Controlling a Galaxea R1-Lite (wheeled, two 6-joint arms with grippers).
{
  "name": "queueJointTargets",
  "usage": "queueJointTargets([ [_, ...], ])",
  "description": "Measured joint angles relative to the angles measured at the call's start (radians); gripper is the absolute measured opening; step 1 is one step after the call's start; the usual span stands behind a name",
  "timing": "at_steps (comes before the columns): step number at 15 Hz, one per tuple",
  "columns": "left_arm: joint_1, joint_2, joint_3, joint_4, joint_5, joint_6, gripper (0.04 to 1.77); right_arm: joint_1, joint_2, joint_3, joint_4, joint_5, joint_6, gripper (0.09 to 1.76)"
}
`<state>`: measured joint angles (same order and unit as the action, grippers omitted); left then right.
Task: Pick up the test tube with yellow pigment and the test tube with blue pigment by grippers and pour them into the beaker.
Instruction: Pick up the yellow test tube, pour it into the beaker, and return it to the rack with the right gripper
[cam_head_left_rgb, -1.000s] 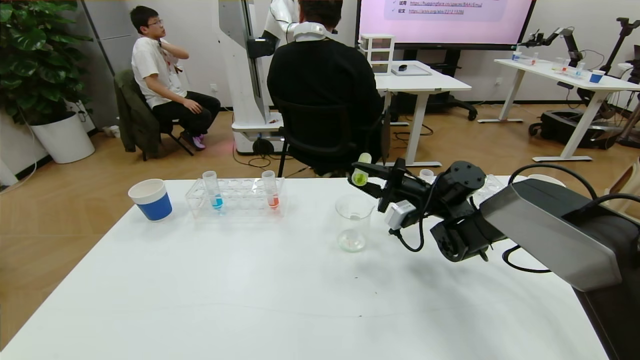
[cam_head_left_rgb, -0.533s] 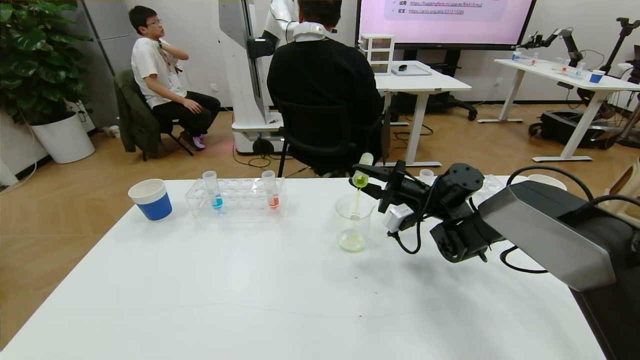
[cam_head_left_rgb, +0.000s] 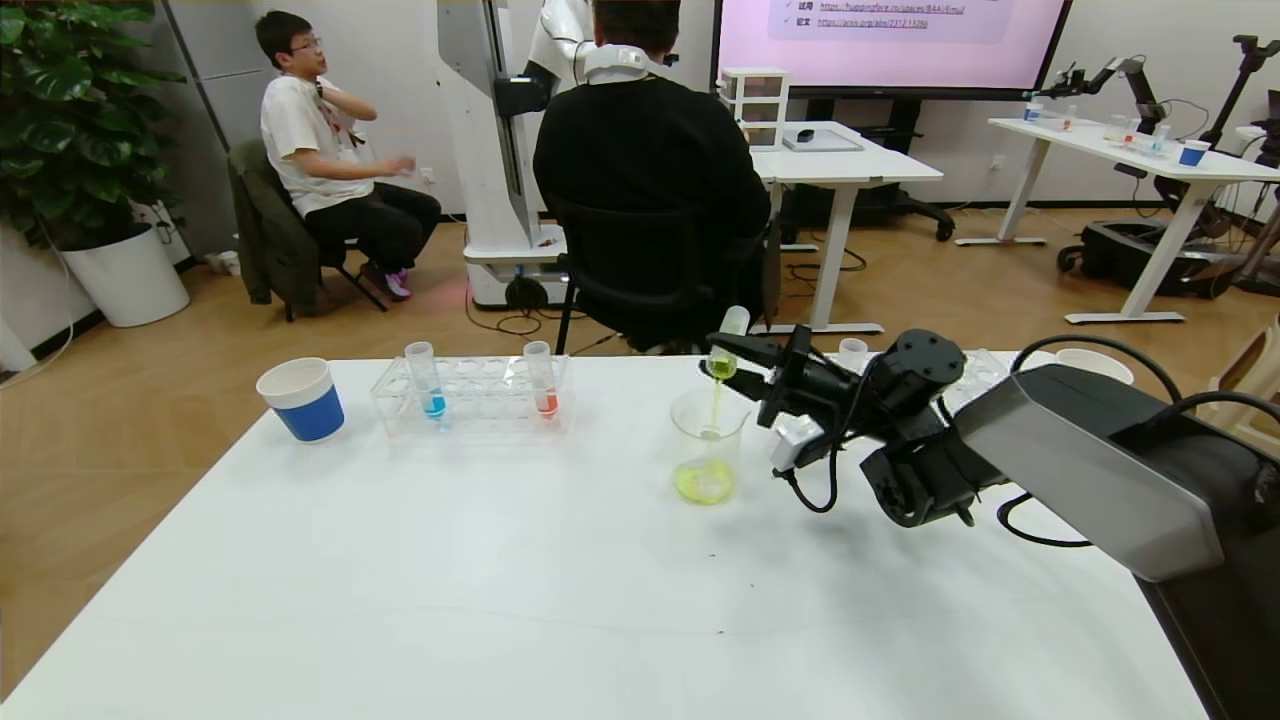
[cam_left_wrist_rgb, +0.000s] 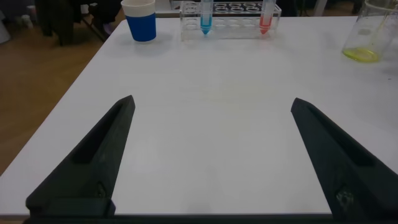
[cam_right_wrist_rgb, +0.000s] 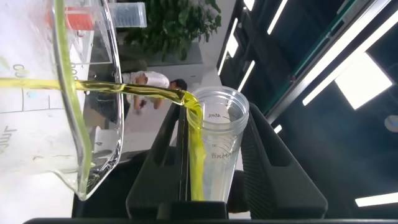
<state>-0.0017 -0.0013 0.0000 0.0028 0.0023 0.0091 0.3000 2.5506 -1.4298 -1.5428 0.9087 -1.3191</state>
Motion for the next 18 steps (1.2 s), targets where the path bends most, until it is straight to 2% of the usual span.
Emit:
queueJointTargets([
  [10, 0.000, 0.000, 0.000, 0.000, 0.000, 0.000, 1.75, 0.002, -0.009, -0.019, 0.039, -0.016, -0.177, 0.52],
  [18, 0.000, 0.000, 0.000, 0.000, 0.000, 0.000, 1.75, 0.010, -0.019, -0.014, 0.038, -0.040, -0.189, 0.52],
])
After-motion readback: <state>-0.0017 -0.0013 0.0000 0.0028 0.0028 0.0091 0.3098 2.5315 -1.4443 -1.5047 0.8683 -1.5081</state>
